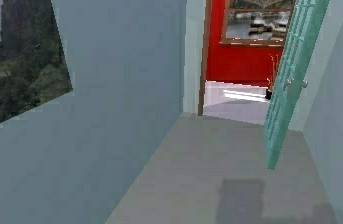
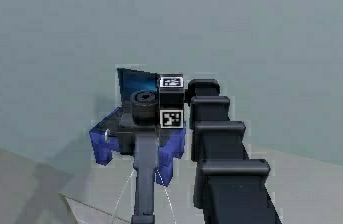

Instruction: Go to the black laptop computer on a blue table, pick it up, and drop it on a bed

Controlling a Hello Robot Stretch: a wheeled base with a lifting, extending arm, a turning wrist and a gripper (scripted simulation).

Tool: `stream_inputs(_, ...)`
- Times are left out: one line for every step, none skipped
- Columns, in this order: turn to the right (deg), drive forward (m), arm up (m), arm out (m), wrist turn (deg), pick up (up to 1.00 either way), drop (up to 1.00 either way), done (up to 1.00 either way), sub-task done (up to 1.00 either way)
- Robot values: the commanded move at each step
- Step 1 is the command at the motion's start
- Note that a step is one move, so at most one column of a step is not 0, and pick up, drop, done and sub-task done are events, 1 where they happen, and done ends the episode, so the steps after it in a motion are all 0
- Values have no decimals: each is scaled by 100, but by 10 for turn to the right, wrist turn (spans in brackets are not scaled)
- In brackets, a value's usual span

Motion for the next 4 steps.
stream_inputs(0,0,0,0,450,0,0,0,0)
stream_inputs(0,0,0,0,450,0,0,0,0)
stream_inputs(0,0,0,0,450,0,0,0,0)
stream_inputs(0,0,0,0,450,0,0,0,0)
